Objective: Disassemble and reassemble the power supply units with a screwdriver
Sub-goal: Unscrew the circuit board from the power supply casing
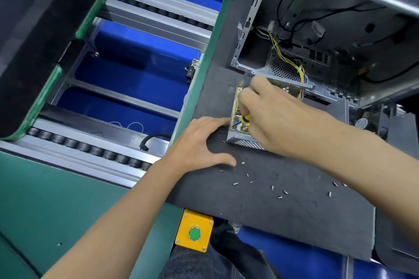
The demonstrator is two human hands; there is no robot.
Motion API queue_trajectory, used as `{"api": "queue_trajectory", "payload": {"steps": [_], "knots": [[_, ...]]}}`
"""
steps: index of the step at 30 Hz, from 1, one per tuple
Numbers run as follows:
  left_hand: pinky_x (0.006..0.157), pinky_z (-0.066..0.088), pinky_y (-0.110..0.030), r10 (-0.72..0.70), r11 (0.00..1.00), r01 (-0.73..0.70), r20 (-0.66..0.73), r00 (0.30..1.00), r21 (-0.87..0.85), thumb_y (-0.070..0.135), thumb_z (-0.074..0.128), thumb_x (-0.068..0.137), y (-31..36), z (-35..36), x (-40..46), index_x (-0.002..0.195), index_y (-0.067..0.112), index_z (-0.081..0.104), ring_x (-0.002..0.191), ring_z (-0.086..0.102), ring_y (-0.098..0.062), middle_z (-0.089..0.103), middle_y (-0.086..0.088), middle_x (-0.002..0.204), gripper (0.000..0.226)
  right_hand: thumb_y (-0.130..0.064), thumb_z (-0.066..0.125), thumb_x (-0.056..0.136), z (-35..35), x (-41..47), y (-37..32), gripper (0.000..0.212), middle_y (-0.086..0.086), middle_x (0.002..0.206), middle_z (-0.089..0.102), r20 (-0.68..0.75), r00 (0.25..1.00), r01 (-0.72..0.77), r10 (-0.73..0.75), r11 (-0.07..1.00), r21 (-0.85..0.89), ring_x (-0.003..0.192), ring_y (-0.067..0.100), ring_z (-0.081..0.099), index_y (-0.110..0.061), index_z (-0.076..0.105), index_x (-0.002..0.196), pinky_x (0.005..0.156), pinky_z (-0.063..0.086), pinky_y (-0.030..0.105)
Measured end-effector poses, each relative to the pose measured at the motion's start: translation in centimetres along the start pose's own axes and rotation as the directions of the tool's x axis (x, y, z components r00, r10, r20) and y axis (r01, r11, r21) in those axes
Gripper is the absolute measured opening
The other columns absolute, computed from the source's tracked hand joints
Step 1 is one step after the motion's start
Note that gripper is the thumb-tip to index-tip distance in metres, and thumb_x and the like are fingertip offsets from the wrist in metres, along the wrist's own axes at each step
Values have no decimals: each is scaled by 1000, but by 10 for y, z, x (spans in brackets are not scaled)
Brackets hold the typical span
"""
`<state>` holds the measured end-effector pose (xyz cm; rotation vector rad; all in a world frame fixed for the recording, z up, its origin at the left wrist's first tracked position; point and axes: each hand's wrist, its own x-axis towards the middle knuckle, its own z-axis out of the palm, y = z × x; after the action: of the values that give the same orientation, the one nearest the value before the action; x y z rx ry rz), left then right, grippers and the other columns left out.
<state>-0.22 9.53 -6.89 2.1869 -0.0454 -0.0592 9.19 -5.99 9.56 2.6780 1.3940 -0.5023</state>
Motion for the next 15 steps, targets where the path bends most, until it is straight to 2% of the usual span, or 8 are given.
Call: {"api": "queue_trajectory", "payload": {"steps": [2, 4, 6, 7, 9, 11, 13, 15], "knots": [[102, 31, -12, -12, 1000, 12, -15, 1000, -22, 74, 70, 64, 0, -1, -3, 139, 32, 53, 120, 48, 0, 58, 17, 130, 88, -11, 51, 93, 0, 4, 1, 15, 3, 105, 38, 17, 1000, -2, 3, 999, -48, 59, 19, 34, -17, 51, 107, 65, 45, 39], [101, 31, -9, -23, 999, 21, -35, 999, -38, 74, 69, 63, 2, 0, -3, 136, 29, 56, 116, 47, 2, 58, 20, 126, 87, -16, 55, 97, -3, 11, -3, 12, 3, 104, 44, -1, 1000, -10, 10, 988, -156, 60, 24, 42, -20, 53, 109, 62, 39, 35], [99, 35, -15, -9, 1000, 8, -75, 997, -19, 68, 73, 66, 6, 4, 1, 129, 23, 61, 110, 48, 2, 60, 19, 118, 78, -27, 48, 103, -4, 17, -9, 14, 7, 99, 55, 7, 1000, -4, 6, 960, -279, 79, 35, 60, -16, 53, 110, 59, 35, 34], [98, 38, -22, 0, 1000, -2, -102, 995, -11, 61, 76, 69, 8, 6, 3, 125, 20, 64, 107, 50, -2, 62, 17, 113, 70, -32, 44, 104, -4, 19, -12, 20, 7, 94, 56, 16, 1000, -12, 18, 948, -319, 89, 35, 64, -15, 54, 109, 57, 33, 34], [94, 42, -33, 14, 1000, -17, -159, 987, -17, 47, 81, 73, 9, 11, 6, 117, 17, 67, 102, 54, -8, 62, 17, 106, 55, -40, 44, 103, -7, 19, -14, 25, 8, 89, 51, 38, 998, -42, 56, 955, -292, 92, 35, 62, -16, 51, 109, 56, 30, 35], [91, 43, -34, 17, 999, -23, -209, 978, -28, 41, 81, 74, 7, 14, 7, 113, 17, 69, 101, 56, -8, 62, 20, 103, 48, -32, 53, 99, -11, 17, -12, 21, 7, 95, 38, 81, 994, -53, 69, 982, -183, 79, 28, 49, -18, 42, 109, 60, 34, 36], [92, 43, -34, 14, 999, -22, -233, 972, -29, 42, 81, 74, 5, 17, 8, 114, 18, 71, 103, 58, -8, 68, 15, 105, 48, -14, 54, 96, -12, 19, -5, 15, 2, 96, 29, 71, 997, -14, 28, 982, -190, 66, 20, 37, -16, 43, 106, 61, 35, 34], [92, 42, -34, 20, 999, -26, -244, 970, -23, 43, 81, 73, 4, 19, 9, 113, 18, 72, 103, 59, -9, 72, 10, 105, 48, -13, 53, 98, -12, 22, -1, 9, 4, 91, 36, 31, 999, -3, 12, 965, -261, 69, 26, 47, -13, 50, 106, 62, 36, 34]]}}
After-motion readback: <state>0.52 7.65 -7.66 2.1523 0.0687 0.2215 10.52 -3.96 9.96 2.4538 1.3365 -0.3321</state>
